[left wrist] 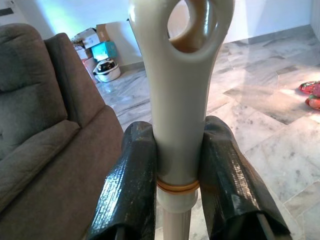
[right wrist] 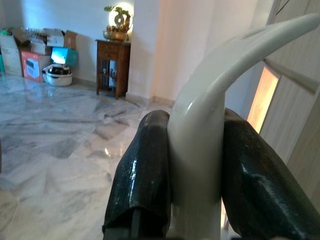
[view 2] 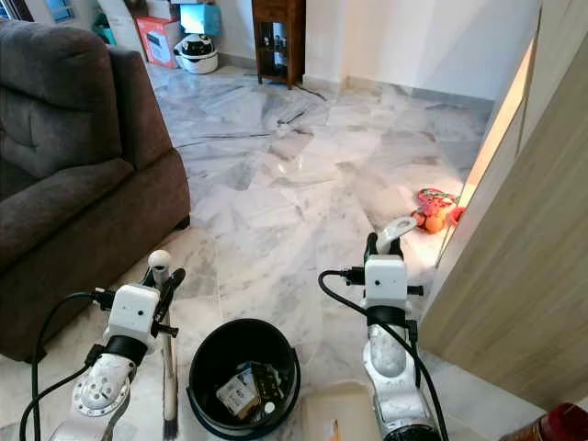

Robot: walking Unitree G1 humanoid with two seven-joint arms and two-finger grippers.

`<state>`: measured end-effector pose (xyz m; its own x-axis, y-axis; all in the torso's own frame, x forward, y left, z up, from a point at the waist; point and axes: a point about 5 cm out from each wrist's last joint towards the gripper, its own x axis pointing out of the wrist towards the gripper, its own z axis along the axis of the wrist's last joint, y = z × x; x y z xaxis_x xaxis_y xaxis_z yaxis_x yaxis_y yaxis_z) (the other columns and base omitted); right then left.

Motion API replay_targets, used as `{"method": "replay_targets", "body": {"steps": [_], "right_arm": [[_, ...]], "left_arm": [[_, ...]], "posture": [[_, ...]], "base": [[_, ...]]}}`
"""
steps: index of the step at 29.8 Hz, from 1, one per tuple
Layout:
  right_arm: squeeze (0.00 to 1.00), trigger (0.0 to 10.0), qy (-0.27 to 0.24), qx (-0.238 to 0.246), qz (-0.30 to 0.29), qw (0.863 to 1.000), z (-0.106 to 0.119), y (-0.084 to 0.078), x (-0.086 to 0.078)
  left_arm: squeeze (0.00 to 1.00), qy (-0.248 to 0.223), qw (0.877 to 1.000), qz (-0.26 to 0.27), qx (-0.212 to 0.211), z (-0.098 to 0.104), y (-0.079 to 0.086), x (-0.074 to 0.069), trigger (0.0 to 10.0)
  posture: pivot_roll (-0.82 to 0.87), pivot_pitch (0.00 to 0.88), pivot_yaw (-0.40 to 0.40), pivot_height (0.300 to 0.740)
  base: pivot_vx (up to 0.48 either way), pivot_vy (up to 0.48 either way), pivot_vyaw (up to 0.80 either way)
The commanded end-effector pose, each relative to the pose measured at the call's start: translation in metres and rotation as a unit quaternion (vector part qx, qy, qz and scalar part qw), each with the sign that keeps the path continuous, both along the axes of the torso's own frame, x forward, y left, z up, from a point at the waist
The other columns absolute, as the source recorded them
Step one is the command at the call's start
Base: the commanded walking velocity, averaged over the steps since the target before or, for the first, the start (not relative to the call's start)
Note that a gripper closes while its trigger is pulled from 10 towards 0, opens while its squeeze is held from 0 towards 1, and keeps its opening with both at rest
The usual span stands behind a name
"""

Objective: Sweep floor

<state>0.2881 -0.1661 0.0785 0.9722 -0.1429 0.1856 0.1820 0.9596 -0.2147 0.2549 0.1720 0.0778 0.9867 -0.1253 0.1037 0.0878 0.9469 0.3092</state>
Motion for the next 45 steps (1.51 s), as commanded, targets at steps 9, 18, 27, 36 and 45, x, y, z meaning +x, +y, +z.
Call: {"method": "replay_targets", "body": {"steps": [9,18,27,36,45], "right_arm": [[0.00,10.0,0.010,0.014,0.016,1.000,-0.008,-0.002,-0.001],[0.00,10.0,0.002,0.020,0.016,1.000,-0.007,-0.002,0.000],[0.00,10.0,-0.005,0.012,0.024,1.000,-0.007,0.001,0.000],[0.00,10.0,-0.010,0.008,0.030,0.999,-0.005,0.003,0.003],[0.00,10.0,-0.009,0.010,0.031,0.999,-0.007,0.007,0.001]], "left_arm": [[0.00,-0.017,1.000,0.011,0.000,0.005,0.001,0.000,10.0],[0.00,-0.013,1.000,0.009,0.000,0.004,0.002,-0.001,10.0],[0.00,-0.012,1.000,0.006,0.005,0.005,0.003,-0.001,10.0],[0.00,-0.011,1.000,0.004,0.005,0.004,0.003,-0.002,10.0],[0.00,-0.008,1.000,-0.005,0.008,0.003,0.002,-0.003,10.0]], "posture": [[0.11,0.013,0.025,0.740],[0.11,0.015,0.039,0.740],[0.13,0.001,0.037,0.740],[0.12,0.000,0.038,0.740],[0.12,0.000,0.046,0.740]], "base": [[0.000,0.000,0.00],[0.000,0.000,0.00],[0.000,0.000,0.00],[0.000,0.000,0.00],[0.000,0.000,0.00]]}}
